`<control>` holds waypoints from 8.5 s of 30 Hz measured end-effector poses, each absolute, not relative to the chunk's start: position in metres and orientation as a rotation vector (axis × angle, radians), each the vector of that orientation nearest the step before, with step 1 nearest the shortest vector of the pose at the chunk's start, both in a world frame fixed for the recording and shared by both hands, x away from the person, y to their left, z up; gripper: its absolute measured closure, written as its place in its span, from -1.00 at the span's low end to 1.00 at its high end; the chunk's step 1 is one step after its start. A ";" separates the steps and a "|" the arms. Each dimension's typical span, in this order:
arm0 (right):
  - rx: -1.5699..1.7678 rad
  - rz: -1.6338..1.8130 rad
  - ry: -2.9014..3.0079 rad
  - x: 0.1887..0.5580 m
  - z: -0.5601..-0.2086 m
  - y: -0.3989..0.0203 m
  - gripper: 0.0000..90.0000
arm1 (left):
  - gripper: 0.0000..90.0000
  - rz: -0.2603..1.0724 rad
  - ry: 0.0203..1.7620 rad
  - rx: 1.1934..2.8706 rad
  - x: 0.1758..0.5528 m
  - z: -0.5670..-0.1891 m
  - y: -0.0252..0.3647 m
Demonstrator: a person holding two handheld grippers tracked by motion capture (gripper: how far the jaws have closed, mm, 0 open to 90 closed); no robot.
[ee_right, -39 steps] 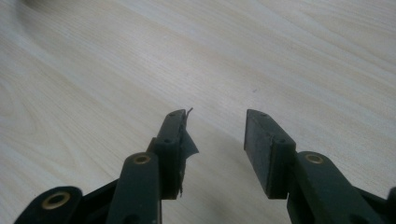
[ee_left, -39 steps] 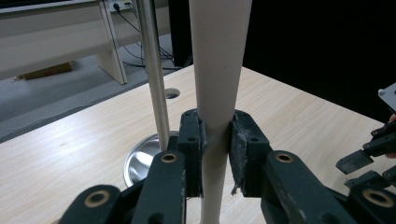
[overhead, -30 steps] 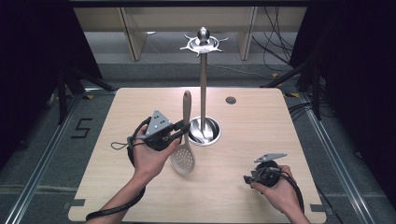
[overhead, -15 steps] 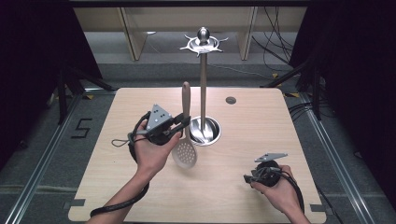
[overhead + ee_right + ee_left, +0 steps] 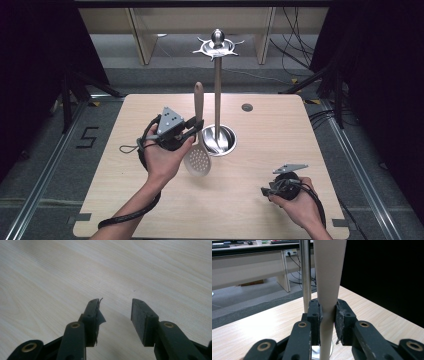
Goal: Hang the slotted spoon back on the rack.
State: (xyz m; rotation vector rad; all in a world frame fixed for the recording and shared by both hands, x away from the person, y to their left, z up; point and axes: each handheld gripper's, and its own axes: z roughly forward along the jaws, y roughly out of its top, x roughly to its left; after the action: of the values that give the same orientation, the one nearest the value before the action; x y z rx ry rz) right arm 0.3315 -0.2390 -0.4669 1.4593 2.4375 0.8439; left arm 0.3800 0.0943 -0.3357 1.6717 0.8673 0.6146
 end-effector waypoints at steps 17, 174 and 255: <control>1.459 0.846 2.439 0.331 -0.467 -0.239 0.30 | 0.66 0.627 0.863 1.659 0.385 -0.327 0.089; 1.436 0.856 2.444 0.331 -0.466 -0.237 0.30 | 0.66 0.678 0.949 1.664 0.417 -0.296 0.057; 1.465 0.874 2.422 0.328 -0.465 -0.235 0.23 | -0.31 0.643 0.849 1.805 0.362 -0.396 0.165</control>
State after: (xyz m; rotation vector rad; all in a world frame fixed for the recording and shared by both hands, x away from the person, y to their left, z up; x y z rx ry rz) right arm 0.3282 -0.2351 -0.4654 1.4648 2.4219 0.8737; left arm 0.3621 0.1647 -0.3961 1.8051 0.8487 0.6429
